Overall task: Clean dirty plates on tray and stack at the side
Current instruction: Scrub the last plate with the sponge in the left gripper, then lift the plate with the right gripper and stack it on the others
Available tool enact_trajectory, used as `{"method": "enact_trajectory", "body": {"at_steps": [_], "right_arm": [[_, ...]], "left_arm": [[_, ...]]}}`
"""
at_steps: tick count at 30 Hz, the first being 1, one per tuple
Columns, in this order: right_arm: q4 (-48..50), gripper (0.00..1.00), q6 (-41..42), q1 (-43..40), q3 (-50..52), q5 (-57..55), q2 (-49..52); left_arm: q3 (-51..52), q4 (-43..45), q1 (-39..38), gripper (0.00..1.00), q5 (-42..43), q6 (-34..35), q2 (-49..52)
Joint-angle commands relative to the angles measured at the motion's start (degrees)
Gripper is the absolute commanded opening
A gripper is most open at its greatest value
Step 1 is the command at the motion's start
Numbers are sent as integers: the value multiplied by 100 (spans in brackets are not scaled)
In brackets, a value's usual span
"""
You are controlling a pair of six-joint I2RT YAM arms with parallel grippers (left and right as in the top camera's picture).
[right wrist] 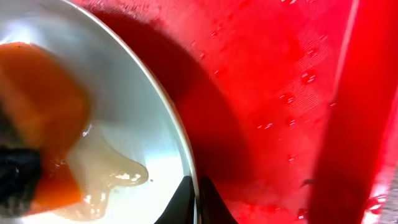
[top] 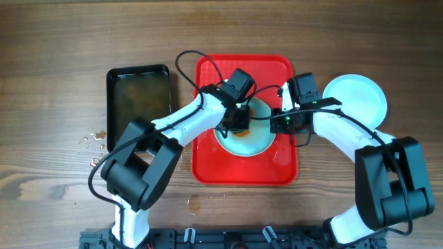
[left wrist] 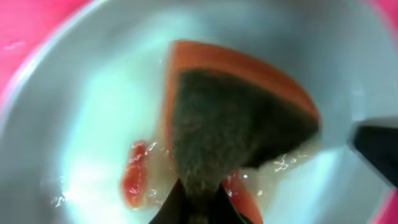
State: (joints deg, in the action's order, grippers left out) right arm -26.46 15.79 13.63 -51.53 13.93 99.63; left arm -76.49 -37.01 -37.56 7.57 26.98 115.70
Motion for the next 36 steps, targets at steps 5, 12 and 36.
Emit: {"method": "enact_trajectory", "body": {"at_steps": [5,12,36], "right_arm": [[-365,4,352,0,212,-481,216],[-444,4,428,0,212,-557,216],[-1073,4,-533,1989,31,-5506,-3204]], "left_arm": [[-7,-925,409,4,-2557,57,173],[-1539,-2712,505,4,-3027,824,96],[129,-2253,3687,38,83,-1025,-1165]]}}
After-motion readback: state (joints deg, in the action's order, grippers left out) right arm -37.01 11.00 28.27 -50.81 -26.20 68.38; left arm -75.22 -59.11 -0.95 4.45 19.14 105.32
